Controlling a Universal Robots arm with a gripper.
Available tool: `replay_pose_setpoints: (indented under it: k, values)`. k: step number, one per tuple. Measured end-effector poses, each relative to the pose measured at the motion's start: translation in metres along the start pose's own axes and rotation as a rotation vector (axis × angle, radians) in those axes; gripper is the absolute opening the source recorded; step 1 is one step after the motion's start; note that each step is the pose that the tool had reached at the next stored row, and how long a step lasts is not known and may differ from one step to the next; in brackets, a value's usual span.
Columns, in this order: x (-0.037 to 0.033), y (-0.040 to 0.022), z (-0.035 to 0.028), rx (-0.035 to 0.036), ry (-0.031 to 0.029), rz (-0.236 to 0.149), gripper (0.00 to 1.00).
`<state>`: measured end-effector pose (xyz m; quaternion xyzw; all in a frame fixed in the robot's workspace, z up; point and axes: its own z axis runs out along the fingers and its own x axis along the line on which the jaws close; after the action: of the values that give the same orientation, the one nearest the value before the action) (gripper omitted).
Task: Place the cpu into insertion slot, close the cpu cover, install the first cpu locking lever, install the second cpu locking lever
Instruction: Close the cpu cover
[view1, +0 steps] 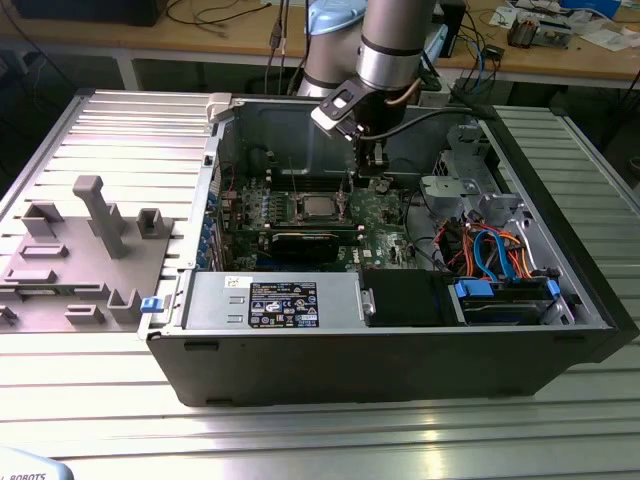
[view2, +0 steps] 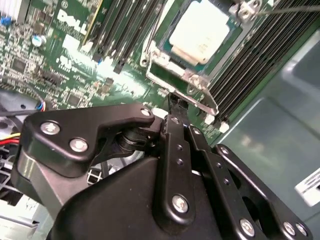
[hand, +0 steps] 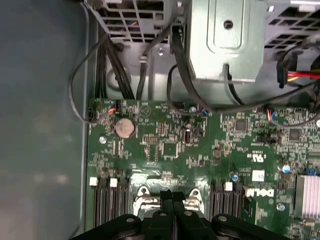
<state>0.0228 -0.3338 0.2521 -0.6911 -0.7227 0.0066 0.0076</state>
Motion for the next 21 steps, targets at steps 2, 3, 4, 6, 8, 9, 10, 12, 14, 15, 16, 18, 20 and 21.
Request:
replay_pose_setpoints:
  k: [2,3,4,6,8,9,10,12,14,15,16,18,20,21]
  values:
    - [0.0004,-0.008,0.0001,-0.0011,-0.0001,0.001,0.11]
    - [0.0005,-0.011,0.0002,-0.0015,0.0,0.001,0.11]
    - [0.0008,-0.0172,0.0003,-0.0022,-0.0001,0.001,0.11]
    - [0.001,-0.0224,0.0004,-0.0025,0.0,0.001,0.11]
    - [0.0013,-0.0257,0.0011,-0.0027,0.0002,0.002,0.11]
    - [0.0013,-0.0265,0.0019,-0.0027,0.0001,0.002,0.11]
    - [0.0013,-0.0277,0.0033,-0.0026,-0.0001,0.002,0.11]
    - [0.0015,-0.0324,0.0082,-0.0026,-0.0001,0.001,0.11]
    - [0.0018,-0.039,0.0121,-0.0026,-0.0001,0.002,0.11]
    - [0.002,-0.0435,0.0143,-0.0026,-0.0001,0.002,0.11]
    - [0.0022,-0.0481,0.0165,-0.0026,-0.0001,0.002,0.11]
    - [0.0026,-0.0571,0.0208,-0.0026,0.0,0.002,0.11]
    - [0.0029,-0.0645,0.0247,-0.0026,-0.0001,0.002,0.11]
    - [0.003,-0.0676,0.0264,-0.0025,-0.0002,0.002,0.11]
